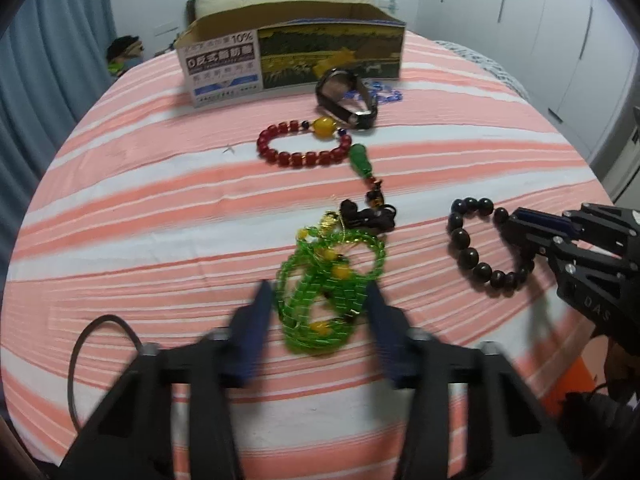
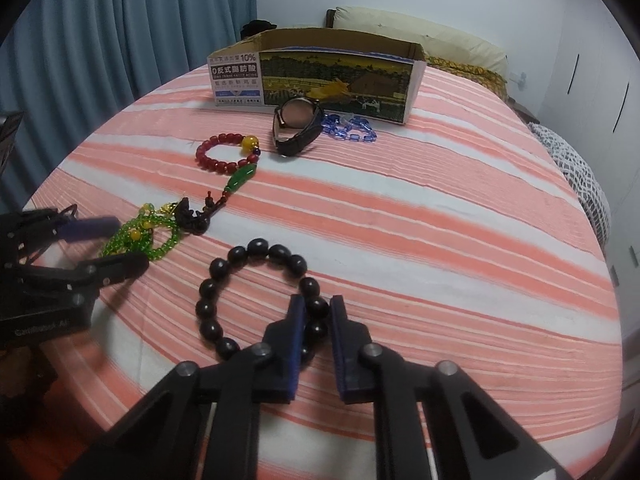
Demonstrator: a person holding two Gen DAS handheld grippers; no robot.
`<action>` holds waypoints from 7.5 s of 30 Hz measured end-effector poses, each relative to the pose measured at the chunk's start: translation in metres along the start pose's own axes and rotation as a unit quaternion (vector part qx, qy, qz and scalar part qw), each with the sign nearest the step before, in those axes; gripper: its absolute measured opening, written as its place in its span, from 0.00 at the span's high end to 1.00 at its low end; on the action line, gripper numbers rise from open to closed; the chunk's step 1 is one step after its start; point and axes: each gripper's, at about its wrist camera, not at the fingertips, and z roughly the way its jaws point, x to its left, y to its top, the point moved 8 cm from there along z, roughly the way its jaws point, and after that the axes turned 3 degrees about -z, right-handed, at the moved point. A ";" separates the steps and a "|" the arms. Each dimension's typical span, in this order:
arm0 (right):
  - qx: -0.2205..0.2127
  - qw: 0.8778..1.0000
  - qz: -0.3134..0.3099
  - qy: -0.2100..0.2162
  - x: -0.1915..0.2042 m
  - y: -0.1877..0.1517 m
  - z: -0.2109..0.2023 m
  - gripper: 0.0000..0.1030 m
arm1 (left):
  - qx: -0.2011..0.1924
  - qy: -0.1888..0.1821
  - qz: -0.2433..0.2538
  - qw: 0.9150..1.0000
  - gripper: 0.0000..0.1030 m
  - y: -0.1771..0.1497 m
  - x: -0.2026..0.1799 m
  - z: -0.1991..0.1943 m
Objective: Organize jewelry
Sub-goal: 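Grasp the black bead bracelet with the right tool while the left tool grasps the green bead strand, then carry both bead strands over the box and open both tools to drop them, then move both open tools back toward the red bead strand on the bed, then grasp the black tassel end of the red bead strand with the right tool, then grasp the red beads by the yellow bead with the left tool while the right tool holds the tassel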
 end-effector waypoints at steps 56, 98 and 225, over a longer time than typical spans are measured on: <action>-0.127 0.991 -0.008 0.049 -0.022 0.144 -0.078 0.87 | -0.126 -0.066 -0.091 0.986 0.93 0.170 0.073 -0.089; -0.052 0.998 -0.003 -0.023 -0.115 0.331 0.116 0.52 | -0.050 0.018 -0.066 0.996 0.26 0.327 0.091 0.106; 0.005 1.000 0.006 -0.008 -0.014 0.019 0.020 0.82 | 0.016 0.111 -0.039 0.993 0.01 0.098 0.067 0.072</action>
